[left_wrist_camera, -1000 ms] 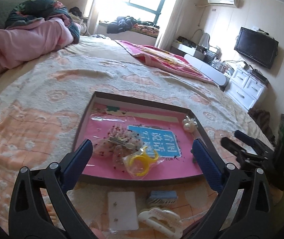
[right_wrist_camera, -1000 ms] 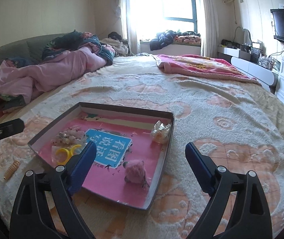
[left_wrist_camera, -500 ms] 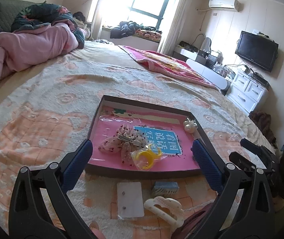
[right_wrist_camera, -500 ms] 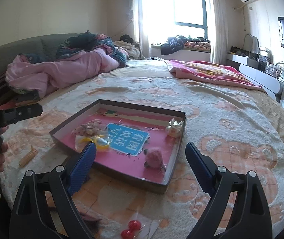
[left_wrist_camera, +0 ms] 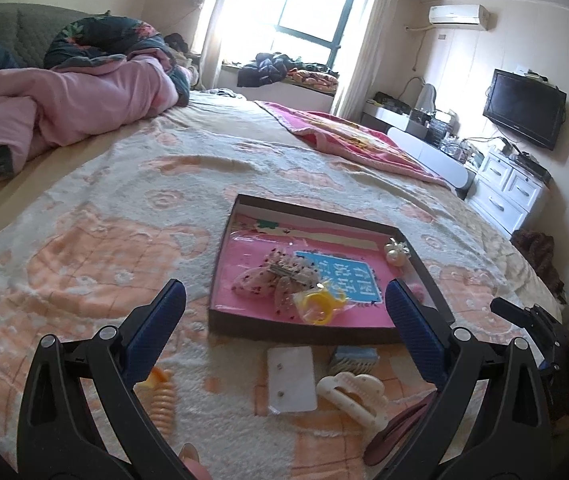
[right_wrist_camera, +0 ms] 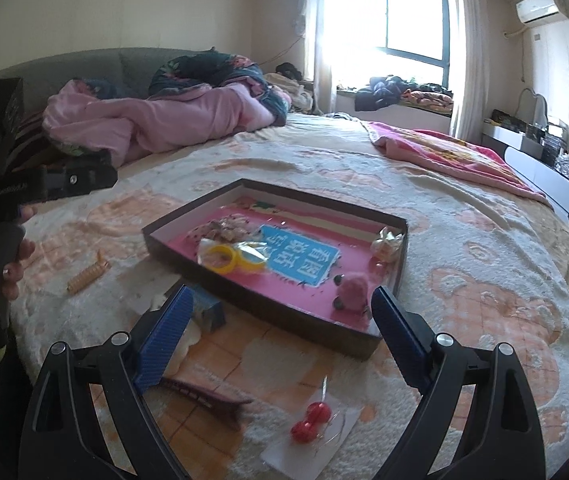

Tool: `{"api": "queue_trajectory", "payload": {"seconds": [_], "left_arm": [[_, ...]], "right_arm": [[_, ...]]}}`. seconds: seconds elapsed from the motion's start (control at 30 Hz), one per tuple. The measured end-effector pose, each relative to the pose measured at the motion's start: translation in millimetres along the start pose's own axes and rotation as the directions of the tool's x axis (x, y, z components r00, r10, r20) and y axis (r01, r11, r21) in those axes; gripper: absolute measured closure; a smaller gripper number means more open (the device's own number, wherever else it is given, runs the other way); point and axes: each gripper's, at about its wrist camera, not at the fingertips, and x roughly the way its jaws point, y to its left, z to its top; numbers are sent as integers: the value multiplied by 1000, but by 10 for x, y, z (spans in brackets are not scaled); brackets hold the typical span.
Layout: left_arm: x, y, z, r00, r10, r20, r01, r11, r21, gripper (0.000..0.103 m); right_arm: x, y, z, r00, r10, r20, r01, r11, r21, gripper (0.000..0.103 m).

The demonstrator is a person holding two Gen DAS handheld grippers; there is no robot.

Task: Organize jewelry
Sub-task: 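Withdraw both tools from the tray toward the remaining accessories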

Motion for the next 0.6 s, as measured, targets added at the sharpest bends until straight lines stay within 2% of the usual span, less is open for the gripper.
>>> {"api": "queue_trajectory", "payload": {"seconds": [0.2, 0.6], "left_arm": [[-90, 128, -87, 1000, 27, 0, -27, 999, -29, 11], [-222, 269, -270, 994, 104, -20, -104, 995, 0, 12]], "right_arm": [[3, 101, -78, 1000, 22, -19, -22, 999, -26, 15], [43, 346, -240, 995, 74, -68, -79, 993, -84, 15]]}}
